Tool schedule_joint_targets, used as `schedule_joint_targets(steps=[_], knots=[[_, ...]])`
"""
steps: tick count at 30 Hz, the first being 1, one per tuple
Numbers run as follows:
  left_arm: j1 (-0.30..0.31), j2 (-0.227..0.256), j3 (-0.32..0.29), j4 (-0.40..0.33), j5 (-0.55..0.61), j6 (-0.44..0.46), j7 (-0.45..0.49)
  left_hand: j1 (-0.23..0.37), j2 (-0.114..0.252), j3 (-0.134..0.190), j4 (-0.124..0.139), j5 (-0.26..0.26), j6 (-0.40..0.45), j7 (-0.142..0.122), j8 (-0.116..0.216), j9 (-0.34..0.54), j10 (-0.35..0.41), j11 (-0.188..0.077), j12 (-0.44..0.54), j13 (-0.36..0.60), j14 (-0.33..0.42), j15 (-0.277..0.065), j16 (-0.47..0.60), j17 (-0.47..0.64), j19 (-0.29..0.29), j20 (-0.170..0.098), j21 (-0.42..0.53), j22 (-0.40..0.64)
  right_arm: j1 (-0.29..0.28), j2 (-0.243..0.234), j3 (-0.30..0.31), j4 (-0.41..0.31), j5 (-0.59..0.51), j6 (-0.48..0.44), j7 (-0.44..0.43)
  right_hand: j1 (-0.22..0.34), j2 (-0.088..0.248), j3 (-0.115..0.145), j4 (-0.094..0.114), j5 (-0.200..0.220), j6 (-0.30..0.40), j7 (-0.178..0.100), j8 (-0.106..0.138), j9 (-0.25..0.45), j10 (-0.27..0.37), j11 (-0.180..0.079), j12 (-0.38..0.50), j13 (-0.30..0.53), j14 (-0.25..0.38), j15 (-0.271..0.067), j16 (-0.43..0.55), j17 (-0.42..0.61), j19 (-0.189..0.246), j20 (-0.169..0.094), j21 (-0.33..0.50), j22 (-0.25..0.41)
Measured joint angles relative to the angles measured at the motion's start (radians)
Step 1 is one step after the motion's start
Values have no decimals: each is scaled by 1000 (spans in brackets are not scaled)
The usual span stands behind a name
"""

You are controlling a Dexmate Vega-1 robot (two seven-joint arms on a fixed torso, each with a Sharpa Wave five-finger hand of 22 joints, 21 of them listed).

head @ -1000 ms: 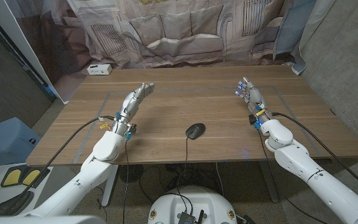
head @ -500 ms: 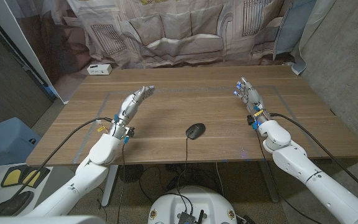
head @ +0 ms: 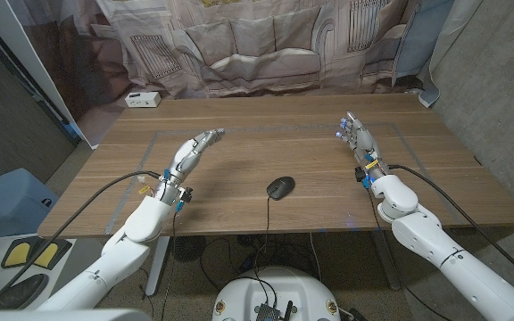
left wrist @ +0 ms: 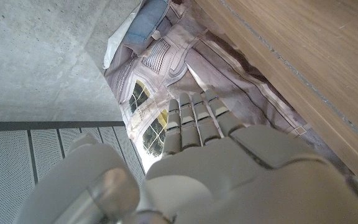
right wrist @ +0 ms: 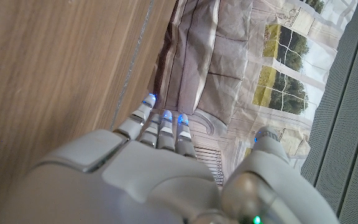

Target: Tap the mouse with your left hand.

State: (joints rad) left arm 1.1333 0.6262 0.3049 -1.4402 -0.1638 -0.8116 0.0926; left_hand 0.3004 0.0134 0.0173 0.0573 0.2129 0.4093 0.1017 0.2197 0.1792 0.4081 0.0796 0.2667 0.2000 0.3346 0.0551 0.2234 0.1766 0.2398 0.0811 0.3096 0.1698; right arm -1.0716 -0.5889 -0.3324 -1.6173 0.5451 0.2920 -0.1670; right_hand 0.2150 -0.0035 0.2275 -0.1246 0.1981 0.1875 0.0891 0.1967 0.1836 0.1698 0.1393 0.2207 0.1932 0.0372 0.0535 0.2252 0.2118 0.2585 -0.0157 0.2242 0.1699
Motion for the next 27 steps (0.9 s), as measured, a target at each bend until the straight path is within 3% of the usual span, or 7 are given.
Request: schedule_joint_targets(steps=[16, 27], knots=[[47, 4, -41, -40, 151, -36, 73, 11, 3, -4, -4, 0, 29, -3, 0, 0, 28, -3, 7, 0, 25, -3, 0, 0, 22, 0, 0, 0, -28, -14, 9, -30, -9, 2, -8, 0, 0, 0, 0, 0, 0, 0, 0, 0, 0, 0, 0, 0, 0, 0, -4, 0, 0, 0, -7, 0], [83, 4, -80, -81, 314, -52, 147, 15, -1, 0, -8, 0, 41, -7, 0, 0, 36, -10, 7, 0, 39, -7, 0, 0, 35, 3, -7, 0, -55, -27, 20, -53, -12, 9, -12, 0, 0, 0, 0, 0, 0, 0, 0, 0, 0, 0, 0, 0, 0, 0, -4, 0, 0, 0, -8, 0]])
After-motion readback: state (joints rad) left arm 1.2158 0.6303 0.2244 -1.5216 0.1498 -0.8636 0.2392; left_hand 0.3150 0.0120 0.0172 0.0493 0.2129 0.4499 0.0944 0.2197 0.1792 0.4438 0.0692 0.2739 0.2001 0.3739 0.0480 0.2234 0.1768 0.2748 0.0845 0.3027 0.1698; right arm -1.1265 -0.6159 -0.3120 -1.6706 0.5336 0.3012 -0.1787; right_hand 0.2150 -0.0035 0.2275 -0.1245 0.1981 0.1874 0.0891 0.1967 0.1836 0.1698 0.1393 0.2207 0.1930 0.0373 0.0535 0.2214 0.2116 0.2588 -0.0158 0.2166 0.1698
